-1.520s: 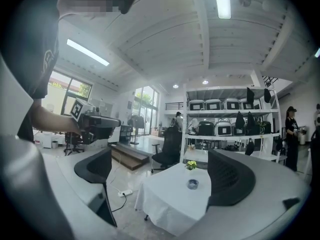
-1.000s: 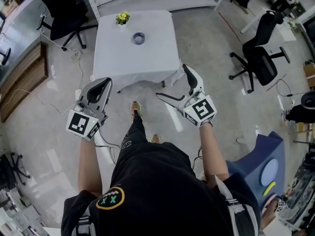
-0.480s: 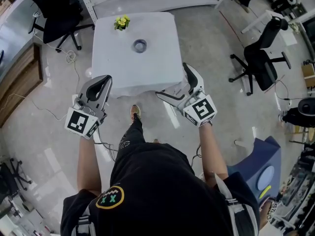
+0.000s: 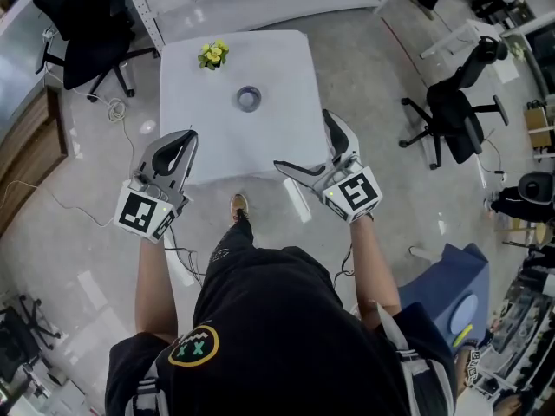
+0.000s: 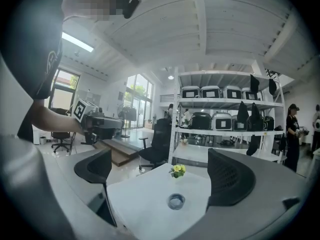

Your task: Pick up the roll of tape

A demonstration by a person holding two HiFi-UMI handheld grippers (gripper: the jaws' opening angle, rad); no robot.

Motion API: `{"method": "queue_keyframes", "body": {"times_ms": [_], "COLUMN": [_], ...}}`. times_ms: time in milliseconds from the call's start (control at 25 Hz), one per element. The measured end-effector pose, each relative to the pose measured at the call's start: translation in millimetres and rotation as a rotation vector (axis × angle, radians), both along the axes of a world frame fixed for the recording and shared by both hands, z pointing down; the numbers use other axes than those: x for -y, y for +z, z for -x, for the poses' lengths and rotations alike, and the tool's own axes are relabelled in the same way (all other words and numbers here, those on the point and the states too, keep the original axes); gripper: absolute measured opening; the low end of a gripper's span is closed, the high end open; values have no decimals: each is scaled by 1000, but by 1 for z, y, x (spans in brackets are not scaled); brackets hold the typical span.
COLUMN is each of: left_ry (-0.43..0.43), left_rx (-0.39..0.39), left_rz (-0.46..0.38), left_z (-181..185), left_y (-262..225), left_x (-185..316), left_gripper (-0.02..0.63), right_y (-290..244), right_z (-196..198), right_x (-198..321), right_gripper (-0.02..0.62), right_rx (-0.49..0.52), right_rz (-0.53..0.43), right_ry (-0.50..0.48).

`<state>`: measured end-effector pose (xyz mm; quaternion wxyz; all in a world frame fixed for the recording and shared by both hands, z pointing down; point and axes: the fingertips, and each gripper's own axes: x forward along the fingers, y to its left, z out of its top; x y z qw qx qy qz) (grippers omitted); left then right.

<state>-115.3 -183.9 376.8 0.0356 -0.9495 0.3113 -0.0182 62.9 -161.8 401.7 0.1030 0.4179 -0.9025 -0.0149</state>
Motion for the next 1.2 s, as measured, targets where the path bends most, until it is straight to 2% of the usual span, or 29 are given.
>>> {"method": "queue_keyframes", "body": {"times_ms": [400,840,960,1200], "left_ry": [25,-19,-21,-40], "left_rx": [2,26,36,42], "left_rz": [29,49,41,37], "left_z": [2,-24,-33,-34], "left_y": [8,10,9,7], "left_x": [53,81,87,98], "left_gripper": [21,21,21,21], "right_y": [5,14,23,47], "right_z": [9,-8,-13,-6], "right_x": [52,91,105,133], "right_gripper": [598,598,598,598], "right_rx": [-8,18,-9,-138], "right_rz": [19,36,50,88], "right_ry": [6,-53,-69,-140]}}
